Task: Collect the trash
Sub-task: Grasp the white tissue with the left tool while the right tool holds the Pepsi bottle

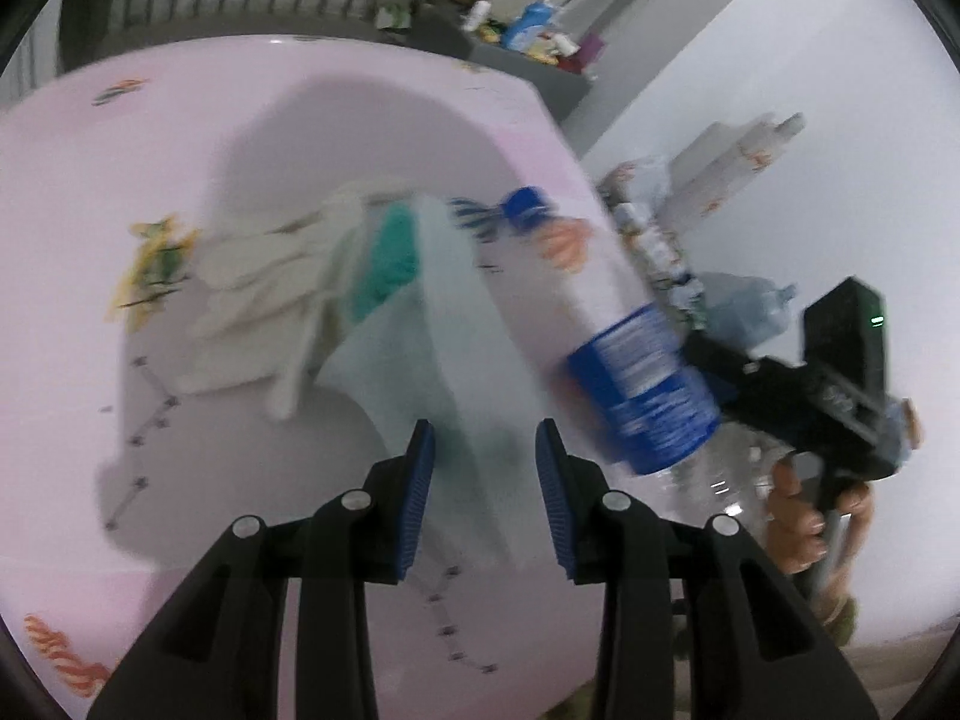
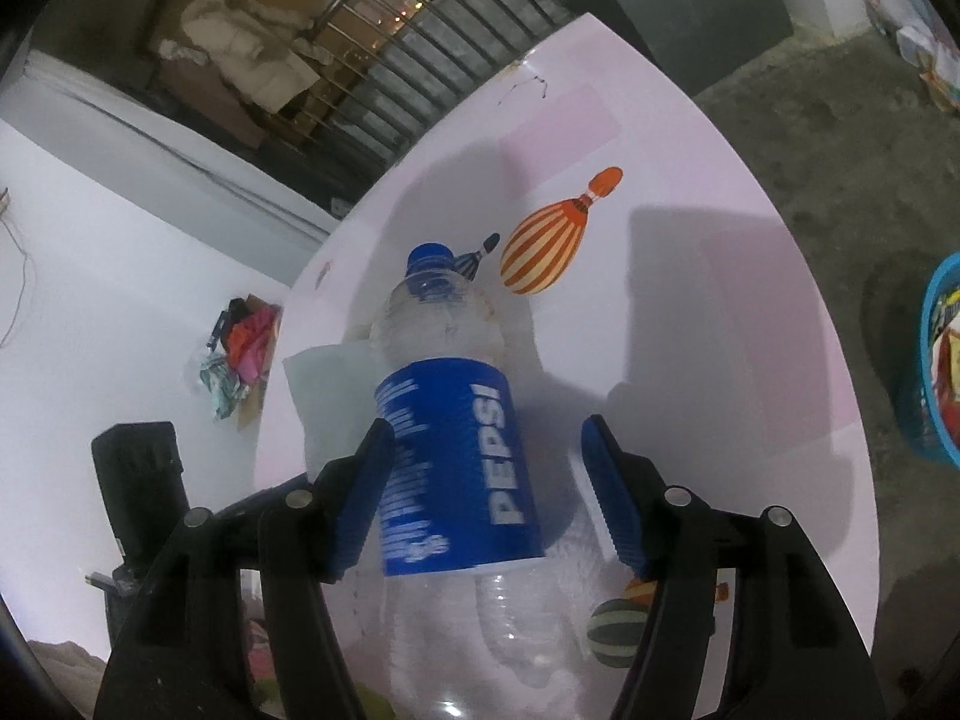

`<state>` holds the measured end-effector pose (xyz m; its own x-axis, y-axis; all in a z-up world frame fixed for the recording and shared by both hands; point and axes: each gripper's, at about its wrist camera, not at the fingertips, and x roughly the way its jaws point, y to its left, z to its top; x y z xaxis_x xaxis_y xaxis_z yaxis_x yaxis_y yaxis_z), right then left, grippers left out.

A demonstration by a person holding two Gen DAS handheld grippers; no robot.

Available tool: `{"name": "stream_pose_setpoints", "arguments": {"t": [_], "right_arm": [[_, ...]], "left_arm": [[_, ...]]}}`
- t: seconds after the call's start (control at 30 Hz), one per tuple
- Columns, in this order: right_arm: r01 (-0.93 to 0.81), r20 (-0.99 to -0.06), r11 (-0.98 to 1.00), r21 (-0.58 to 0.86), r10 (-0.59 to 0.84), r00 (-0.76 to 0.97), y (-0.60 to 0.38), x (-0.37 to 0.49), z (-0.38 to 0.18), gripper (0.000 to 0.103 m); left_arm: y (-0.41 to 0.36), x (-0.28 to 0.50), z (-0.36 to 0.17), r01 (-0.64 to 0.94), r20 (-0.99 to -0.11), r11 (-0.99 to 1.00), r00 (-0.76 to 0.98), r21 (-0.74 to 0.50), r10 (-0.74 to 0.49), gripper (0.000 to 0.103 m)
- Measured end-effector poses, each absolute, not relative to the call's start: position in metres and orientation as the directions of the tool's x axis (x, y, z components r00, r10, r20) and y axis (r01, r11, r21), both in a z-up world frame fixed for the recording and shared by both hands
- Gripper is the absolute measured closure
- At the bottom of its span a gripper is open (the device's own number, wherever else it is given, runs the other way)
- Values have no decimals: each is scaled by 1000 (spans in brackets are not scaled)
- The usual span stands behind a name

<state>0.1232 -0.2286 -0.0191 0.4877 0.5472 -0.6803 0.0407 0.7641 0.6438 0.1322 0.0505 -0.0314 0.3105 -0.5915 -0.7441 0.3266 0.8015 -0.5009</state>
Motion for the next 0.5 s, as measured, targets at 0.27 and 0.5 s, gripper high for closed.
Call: {"name": "stream_pose_setpoints", "arguments": {"t": [0.27,0.5], "right_arm": [[36,-691,772,635,546,473,-227,132,-19,41],[21,-696,778,628,550,462,-223,133,-17,41]], "left_arm": [[37,141,-27,354,-716,774,309,-525,-627,69],[36,138,-19,355,-731,816,374,-456,-571,69]]}}
